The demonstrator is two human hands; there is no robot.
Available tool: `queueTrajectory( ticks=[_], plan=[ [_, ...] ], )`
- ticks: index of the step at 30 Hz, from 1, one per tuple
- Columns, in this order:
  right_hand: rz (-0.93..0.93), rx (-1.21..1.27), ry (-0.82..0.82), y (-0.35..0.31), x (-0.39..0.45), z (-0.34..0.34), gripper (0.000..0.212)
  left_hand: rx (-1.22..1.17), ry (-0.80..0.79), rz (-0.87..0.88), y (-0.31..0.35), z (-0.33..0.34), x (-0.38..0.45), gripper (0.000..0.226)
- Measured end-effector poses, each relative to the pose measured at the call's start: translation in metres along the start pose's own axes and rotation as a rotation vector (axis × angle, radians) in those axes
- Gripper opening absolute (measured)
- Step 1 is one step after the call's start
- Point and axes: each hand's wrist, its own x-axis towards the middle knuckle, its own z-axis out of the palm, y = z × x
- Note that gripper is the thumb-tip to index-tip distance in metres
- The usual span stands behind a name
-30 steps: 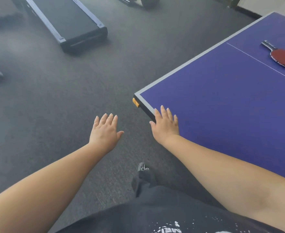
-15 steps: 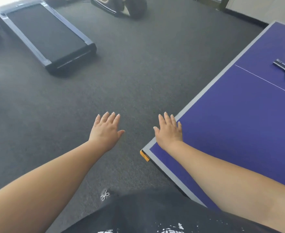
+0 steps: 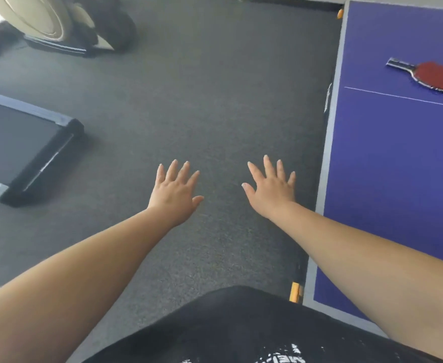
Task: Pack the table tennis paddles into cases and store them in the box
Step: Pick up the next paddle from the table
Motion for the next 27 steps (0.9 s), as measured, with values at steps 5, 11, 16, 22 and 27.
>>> queueTrajectory(
  ticks=[5,11,16,22,27],
  plan=[
    [0.118,0.023,0.044,0.007,0.041,-0.017,0.065,0.004,0.03,0.085,-0.024,-0.02,0.08,0.072],
    [0.246,0.1,0.082,0.021,0.124,-0.036,0.067,-0.021,0.042,0.214,-0.026,-0.049,0.187,0.074],
    [0.257,0.115,0.11,0.028,0.2,-0.077,0.058,0.0,0.07,0.262,-0.032,-0.081,0.261,0.07],
    [0.24,0.113,0.19,0.035,0.273,-0.118,0.047,0.049,0.124,0.275,-0.044,-0.111,0.342,0.06],
    [0.263,0.071,0.16,0.06,0.324,-0.132,0.053,0.087,0.149,0.366,-0.035,-0.131,0.418,0.062]
  ],
)
